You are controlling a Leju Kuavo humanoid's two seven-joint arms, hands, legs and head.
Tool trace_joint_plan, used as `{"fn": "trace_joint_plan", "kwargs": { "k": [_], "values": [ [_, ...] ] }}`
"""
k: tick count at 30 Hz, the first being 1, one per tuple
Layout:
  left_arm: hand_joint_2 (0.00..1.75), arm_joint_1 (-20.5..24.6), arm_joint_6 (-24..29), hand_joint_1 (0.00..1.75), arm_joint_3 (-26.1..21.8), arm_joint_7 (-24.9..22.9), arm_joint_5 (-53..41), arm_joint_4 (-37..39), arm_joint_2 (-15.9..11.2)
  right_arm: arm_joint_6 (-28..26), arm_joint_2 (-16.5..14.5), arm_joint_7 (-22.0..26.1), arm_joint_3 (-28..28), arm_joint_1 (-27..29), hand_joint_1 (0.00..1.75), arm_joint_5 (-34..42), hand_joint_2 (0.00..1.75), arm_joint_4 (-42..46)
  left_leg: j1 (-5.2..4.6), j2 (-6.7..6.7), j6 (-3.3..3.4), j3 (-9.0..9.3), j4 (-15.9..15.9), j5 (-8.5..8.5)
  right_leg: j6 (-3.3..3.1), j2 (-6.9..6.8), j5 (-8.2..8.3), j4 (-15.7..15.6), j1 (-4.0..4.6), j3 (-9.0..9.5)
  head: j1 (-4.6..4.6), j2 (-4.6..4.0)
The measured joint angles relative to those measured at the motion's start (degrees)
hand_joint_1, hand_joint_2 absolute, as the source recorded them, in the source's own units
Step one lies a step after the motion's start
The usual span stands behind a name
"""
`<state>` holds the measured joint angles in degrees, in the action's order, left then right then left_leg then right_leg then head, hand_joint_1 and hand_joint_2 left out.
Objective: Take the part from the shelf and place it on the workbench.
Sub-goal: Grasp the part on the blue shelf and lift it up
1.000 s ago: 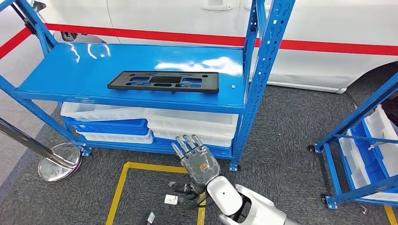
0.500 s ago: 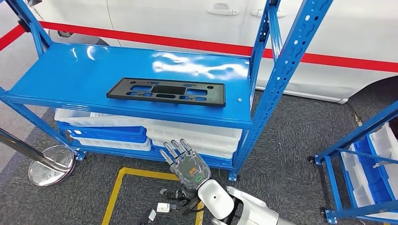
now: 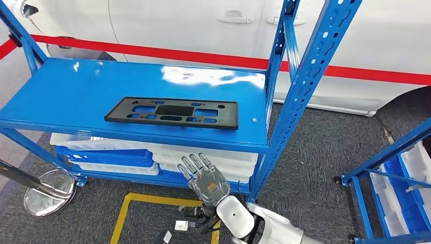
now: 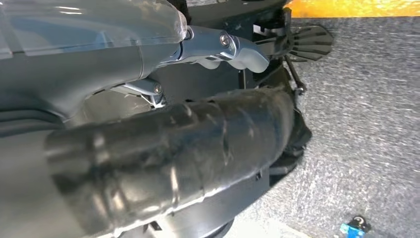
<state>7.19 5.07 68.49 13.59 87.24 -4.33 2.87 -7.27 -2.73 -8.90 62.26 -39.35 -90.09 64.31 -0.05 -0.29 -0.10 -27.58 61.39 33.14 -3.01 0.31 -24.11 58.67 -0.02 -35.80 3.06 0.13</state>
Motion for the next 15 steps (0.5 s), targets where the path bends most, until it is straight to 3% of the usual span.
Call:
{"fn": "trace_joint_plan", "kwargs": {
  "k": [2,4,5,7,8,10,12,15],
  "values": [
    [0.0,0.4,0.0,0.0,0.1,0.1,0.0,0.0,-0.1,0.0,-0.1,0.0,0.5,-0.2,0.0,0.0,0.0,-0.1,0.32,0.0,-0.69,-3.81,6.5,2.84,-0.11,-0.07,-0.45,-0.2,-0.18,0.55,0.12,0.0],
    [0.0,0.8,0.1,0.0,0.1,0.1,0.0,0.0,-0.2,0.0,-0.2,0.0,1.1,-0.2,0.0,0.0,0.0,-0.2,0.64,0.02,-1.25,-7.03,10.6,3.37,0.14,-0.1,-1.17,-0.1,-0.37,1.02,0.11,0.0],
    [0.0,0.9,0.1,0.0,0.2,0.1,0.0,0.0,-0.3,0.1,-0.3,0.0,1.5,-0.2,0.0,0.0,0.0,-0.3,0.82,0.04,-1.47,-7.37,10.0,1.83,0.37,-0.08,-1.63,0.0,-0.52,1.43,0.11,0.0],
    [0.0,0.8,0.1,0.0,0.3,0.1,0.0,0.0,-0.3,0.2,-0.5,0.0,2.2,-0.1,0.0,0.0,0.0,-0.3,1.21,0.03,-1.97,-5.76,4.0,-3.44,1.01,0.02,-2.58,0.3,-0.86,2.46,0.09,0.0],
    [0.0,0.7,0.1,0.0,0.4,0.2,0.0,0.0,-0.3,0.2,-0.6,0.0,2.5,-0.2,0.0,0.0,0.0,-0.4,1.24,0.03,-2.15,-5.04,1.1,-5.2,1.35,0.06,-2.92,0.4,-0.95,2.86,0.09,-0.01],
    [0.0,0.6,0.1,0.0,0.5,0.2,0.0,0.0,-0.3,0.3,-0.7,-0.1,2.9,-0.2,0.0,0.0,0.0,-0.4,0.99,0.05,-1.59,-4.42,-2.3,-5.84,2.06,0.09,-3.19,0.5,-0.84,2.8,0.19,0.0],
    [0.0,0.6,0.0,0.0,0.7,0.4,0.0,0.0,-0.3,0.4,-0.8,-0.1,3.3,-0.2,0.0,0.0,0.0,-0.5,0.85,0.03,-0.23,-4.24,-3.4,-5.45,2.66,0.02,-3.32,0.7,-0.61,2.65,0.27,0.01],
    [0.0,0.5,-0.1,0.0,0.9,0.5,0.0,0.0,-0.3,0.4,-0.8,-0.1,3.6,-0.4,0.0,0.0,0.0,-0.5,1.0,-0.04,0.9,-2.82,-3.8,-5.36,3.38,-0.22,-4.73,4.1,-0.74,1.45,0.18,0.0]
  ]
}}
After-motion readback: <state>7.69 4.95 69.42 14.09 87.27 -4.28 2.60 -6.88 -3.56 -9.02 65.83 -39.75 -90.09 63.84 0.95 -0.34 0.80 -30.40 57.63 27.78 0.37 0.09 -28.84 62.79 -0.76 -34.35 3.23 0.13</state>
